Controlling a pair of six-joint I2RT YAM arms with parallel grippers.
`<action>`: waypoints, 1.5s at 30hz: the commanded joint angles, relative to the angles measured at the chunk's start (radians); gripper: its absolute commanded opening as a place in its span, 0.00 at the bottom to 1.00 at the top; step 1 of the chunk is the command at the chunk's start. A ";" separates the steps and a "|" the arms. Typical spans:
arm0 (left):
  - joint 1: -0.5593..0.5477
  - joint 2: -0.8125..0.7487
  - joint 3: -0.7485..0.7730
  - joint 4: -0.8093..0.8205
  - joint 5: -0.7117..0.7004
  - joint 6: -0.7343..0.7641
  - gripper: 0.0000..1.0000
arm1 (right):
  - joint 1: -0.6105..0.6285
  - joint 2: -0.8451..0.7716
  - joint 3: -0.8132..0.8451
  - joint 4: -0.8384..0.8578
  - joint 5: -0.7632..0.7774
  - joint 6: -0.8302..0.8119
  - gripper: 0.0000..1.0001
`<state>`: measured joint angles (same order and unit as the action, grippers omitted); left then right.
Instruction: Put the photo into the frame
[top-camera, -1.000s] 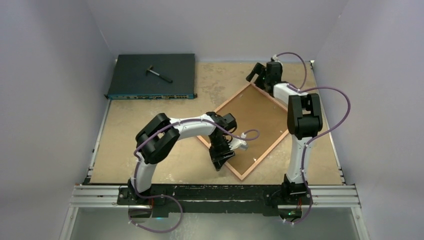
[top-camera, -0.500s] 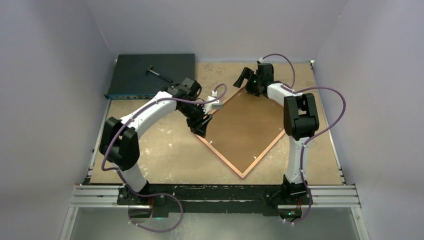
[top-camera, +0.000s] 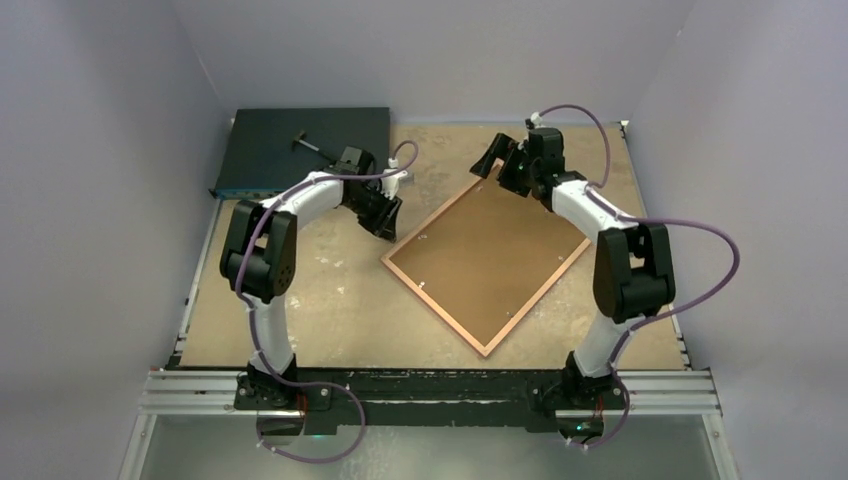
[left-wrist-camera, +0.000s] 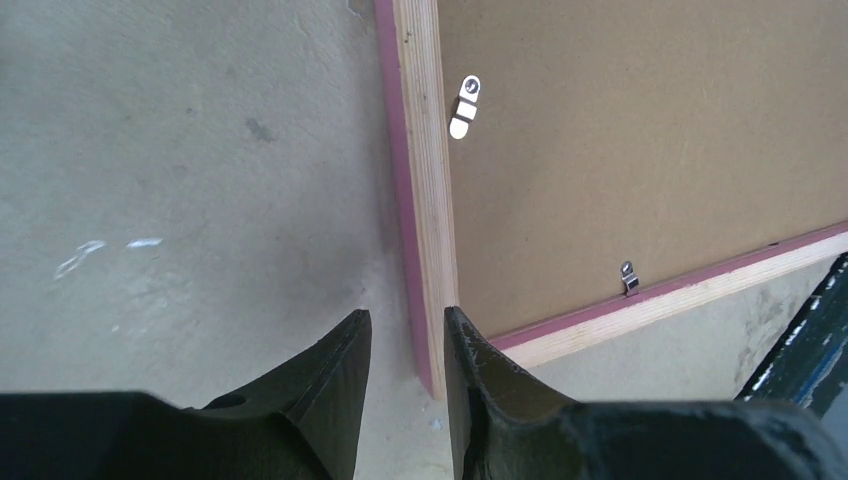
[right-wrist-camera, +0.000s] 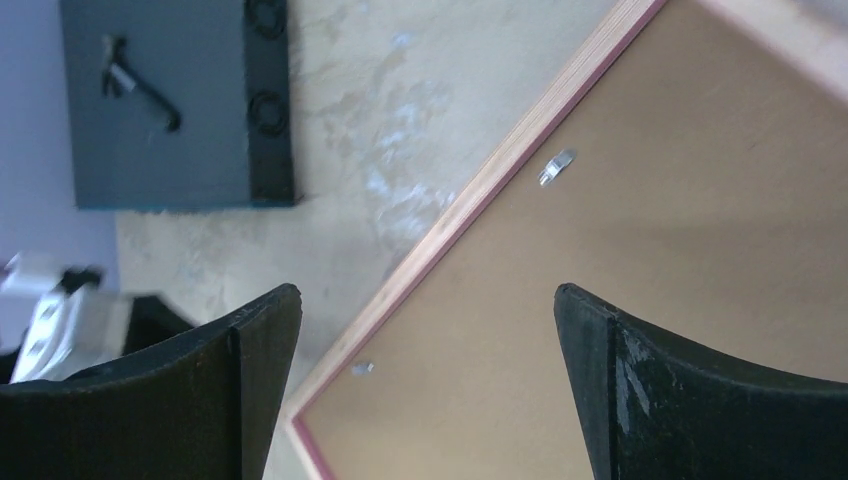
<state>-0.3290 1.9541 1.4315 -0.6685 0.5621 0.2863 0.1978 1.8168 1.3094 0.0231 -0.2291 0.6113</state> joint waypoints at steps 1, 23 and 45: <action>-0.002 0.041 0.020 0.058 0.093 -0.054 0.31 | 0.068 -0.089 -0.140 0.061 -0.054 0.060 0.99; -0.002 -0.085 -0.311 0.032 0.137 0.061 0.11 | 0.407 -0.083 -0.380 0.300 -0.094 0.310 0.87; 0.004 -0.099 -0.317 0.024 0.234 -0.002 0.11 | 0.508 -0.033 -0.476 0.469 -0.015 0.489 0.77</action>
<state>-0.3264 1.8305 1.0779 -0.6266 0.7666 0.3038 0.6918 1.7588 0.7845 0.4927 -0.3012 1.1004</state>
